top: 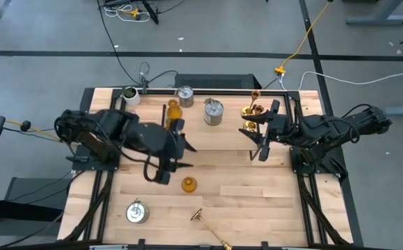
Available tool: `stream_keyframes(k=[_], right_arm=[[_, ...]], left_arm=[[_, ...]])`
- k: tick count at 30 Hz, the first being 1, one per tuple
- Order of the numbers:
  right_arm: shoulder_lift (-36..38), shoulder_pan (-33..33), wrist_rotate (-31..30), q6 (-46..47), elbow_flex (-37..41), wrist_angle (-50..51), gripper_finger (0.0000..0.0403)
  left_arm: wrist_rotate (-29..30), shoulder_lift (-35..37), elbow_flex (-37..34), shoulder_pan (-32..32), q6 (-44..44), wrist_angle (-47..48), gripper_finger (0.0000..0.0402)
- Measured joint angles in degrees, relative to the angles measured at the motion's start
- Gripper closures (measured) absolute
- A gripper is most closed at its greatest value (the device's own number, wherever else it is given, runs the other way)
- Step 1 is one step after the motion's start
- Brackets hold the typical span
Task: Pick & Place candle stick holders
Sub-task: Put the candle holder on the shelf aligned with the other candle holder
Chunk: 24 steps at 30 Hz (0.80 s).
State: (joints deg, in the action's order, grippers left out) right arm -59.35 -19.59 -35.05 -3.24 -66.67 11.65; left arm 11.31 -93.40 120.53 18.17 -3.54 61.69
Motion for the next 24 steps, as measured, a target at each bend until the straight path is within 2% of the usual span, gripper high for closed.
stream_keyframes(k=[7,12,16,24], right_arm=[[0.00,0.00,-0.07,0.66,0.00,0.85,0.0189],[0.00,0.00,-0.09,-0.31,0.00,2.17,0.0188],[0.00,0.00,-0.11,0.00,0.00,2.68,0.0189],[0.00,0.00,-0.11,0.17,0.00,3.20,0.0188]], left_arm=[[-5.18,-3.34,0.00,2.70,-0.13,2.98,0.0195],[-5.62,-5.52,-0.02,4.45,-0.33,4.05,0.0189],[-5.62,-7.22,-0.02,5.39,-0.60,4.35,0.0163],[-5.62,-9.11,-0.08,5.84,-0.59,4.85,0.0083]])
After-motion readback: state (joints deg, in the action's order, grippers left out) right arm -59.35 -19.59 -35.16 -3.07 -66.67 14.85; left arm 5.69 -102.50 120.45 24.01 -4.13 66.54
